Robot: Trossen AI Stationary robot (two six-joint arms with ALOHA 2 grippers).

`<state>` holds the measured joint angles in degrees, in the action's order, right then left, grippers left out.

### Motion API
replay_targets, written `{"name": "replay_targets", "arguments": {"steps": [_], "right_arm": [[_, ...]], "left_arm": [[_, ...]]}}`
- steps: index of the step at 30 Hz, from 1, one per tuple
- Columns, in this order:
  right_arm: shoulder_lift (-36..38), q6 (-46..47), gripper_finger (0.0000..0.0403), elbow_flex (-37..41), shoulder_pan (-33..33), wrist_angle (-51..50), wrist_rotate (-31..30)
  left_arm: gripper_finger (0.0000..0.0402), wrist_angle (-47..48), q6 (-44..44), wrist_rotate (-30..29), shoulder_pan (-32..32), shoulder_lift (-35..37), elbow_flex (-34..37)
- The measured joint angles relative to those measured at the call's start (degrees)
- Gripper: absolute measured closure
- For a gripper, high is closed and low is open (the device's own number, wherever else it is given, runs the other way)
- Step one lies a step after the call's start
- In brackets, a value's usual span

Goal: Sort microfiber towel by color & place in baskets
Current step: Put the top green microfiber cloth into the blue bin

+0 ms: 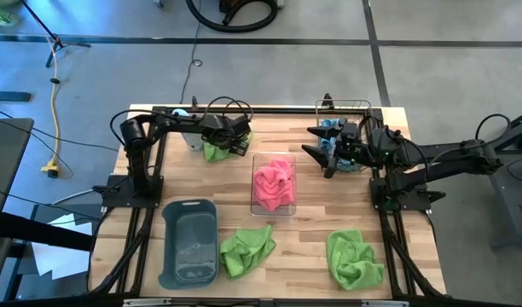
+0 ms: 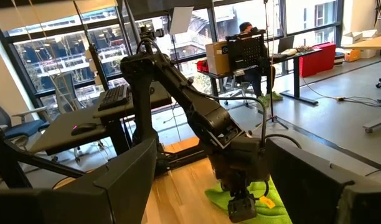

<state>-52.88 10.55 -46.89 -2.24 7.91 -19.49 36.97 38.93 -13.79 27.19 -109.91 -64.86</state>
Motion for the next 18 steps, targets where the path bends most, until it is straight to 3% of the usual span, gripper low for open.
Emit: {"name": "replay_targets", "arguments": {"steps": [6, 9, 13, 18], "right_arm": [[0.0, -0.04, 0.0107, 0.0, 0.0, -0.05, -0.02], [0.0, -0.06, 0.0107, 0.0, 0.0, -0.1, 0.0], [0.0, -0.04, 0.0107, 0.0, 0.0, -0.1, 0.0], [0.0, -0.04, 0.0107, 0.0, 0.0, -0.14, -0.02]], "left_arm": [[0.0224, -0.38, -2.52, -1.0, -1.36, -0.25, 0.11], [0.0278, -0.58, -3.09, 0.37, -1.79, -0.32, 0.12], [0.038, -0.97, -5.95, 1.12, -2.47, -0.37, 0.13], [0.0397, -0.48, -9.07, 2.0, -2.12, 0.61, 0.18]]}}
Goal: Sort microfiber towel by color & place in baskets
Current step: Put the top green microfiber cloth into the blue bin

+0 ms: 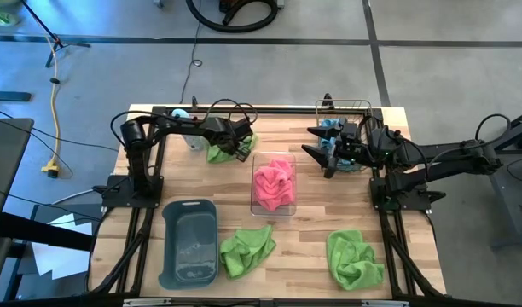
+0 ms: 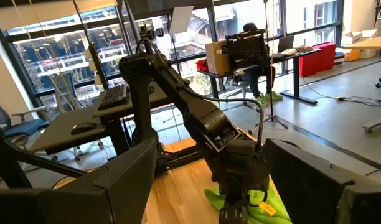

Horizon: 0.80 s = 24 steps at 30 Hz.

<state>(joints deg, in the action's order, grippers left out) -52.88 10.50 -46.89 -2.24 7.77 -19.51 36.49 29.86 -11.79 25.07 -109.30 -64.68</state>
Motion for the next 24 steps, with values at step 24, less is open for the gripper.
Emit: {"name": "replay_targets", "arguments": {"steps": [24], "right_arm": [[0.0, -0.03, 0.0107, 0.0, 0.0, 0.0, 0.01]], "left_arm": [[0.0401, -5.57, -10.12, -4.31, 1.9, 39.71, 0.22]]}}
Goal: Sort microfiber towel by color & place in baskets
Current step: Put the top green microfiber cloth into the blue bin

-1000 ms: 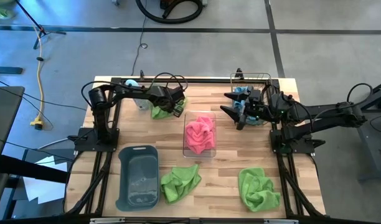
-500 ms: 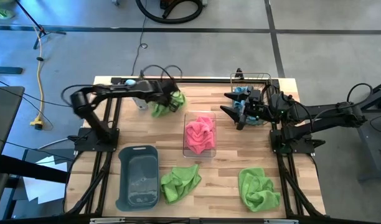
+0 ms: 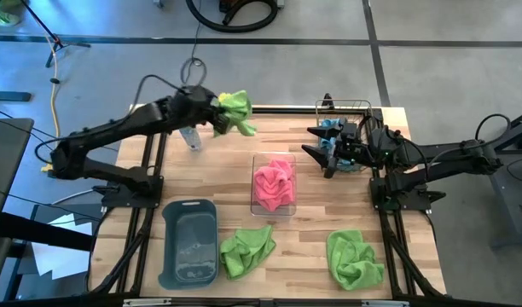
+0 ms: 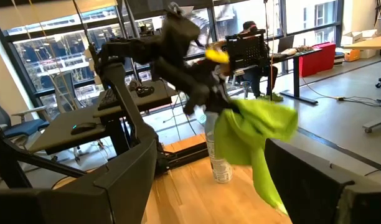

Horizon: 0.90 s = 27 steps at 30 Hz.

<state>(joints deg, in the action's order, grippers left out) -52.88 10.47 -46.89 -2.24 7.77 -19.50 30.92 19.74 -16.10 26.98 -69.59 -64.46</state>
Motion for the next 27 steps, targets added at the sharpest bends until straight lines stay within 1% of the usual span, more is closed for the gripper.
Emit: {"name": "replay_targets", "arguments": {"steps": [5, 12, 15, 19, 24, 27], "right_arm": [[0.0, -0.43, 0.0107, 0.0, -0.02, 0.0, 0.01], [0.0, -0.43, 0.0107, 0.0, 0.0, 0.02, -0.01], [0.0, -0.43, 0.0107, 0.0, 0.0, 0.01, -0.01], [0.0, -0.43, 0.0107, 0.0, 0.0, -0.17, -0.01], [0.0, -0.16, 0.0107, 0.0, 0.0, -0.28, -0.03], [0.0, 0.14, 0.0107, 0.0, 0.0, -0.26, -0.03]], "left_arm": [[0.0401, -2.94, -0.38, 1.35, -0.41, 4.84, -0.09], [0.0401, -6.5, -0.39, 3.82, -4.03, 7.93, -0.28], [0.0401, -6.47, -0.57, 5.15, -7.48, 8.05, -2.32], [0.0401, -6.43, -3.14, 6.25, -13.4, 8.09, -6.35], [0.0401, -6.43, -6.05, 11.35, -21.34, 8.14, -11.17], [0.0401, -6.43, -6.22, 14.63, -26.51, 8.61, -13.0]]}}
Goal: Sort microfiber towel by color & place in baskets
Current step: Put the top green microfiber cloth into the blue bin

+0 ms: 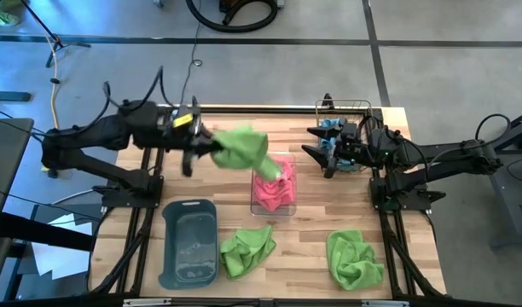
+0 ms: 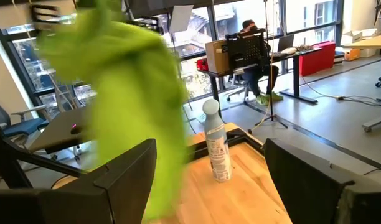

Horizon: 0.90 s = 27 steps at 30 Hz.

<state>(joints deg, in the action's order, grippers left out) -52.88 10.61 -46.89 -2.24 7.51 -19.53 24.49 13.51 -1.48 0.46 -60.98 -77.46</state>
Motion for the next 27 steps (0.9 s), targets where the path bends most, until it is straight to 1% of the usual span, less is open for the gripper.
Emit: {"name": "replay_targets", "arguments": {"steps": [6, 9, 14, 19, 21, 24, 27], "right_arm": [[0.0, 2.39, 0.0107, 0.0, 0.0, -0.02, -0.02], [0.0, 2.43, 0.0107, 0.0, 0.0, -0.02, -0.43], [0.02, 2.44, 0.0107, 0.0, -0.02, -0.04, -3.46], [0.02, 2.75, 0.0107, 0.0, -0.02, -0.02, -5.28], [0.02, 4.22, 0.0107, 0.0, -0.02, -0.04, -5.89], [0.02, 6.88, 0.0107, 0.0, -0.02, -0.21, -6.03], [0.02, 7.54, 0.0107, 0.0, -0.02, -1.31, -6.03]], "left_arm": [[0.0401, 1.15, 6.25, 4.71, -9.77, 0.85, -1.47], [0.0401, 3.85, 10.87, 7.03, -14.13, 1.79, -1.43], [0.0401, 12.96, 21.47, 6.36, -20.64, 3.24, -1.41], [0.0401, 23.84, 28.46, 1.77, -27.18, 3.26, -1.34], [0.0401, 26.52, 30.08, 0.59, -29.65, 2.8, -0.84], [0.0401, 31.13, 33.36, 0.37, -32.94, 2.13, 0.61], [0.0401, 32.25, 36.83, 0.47, -35.93, 2.05, 3.27]]}}
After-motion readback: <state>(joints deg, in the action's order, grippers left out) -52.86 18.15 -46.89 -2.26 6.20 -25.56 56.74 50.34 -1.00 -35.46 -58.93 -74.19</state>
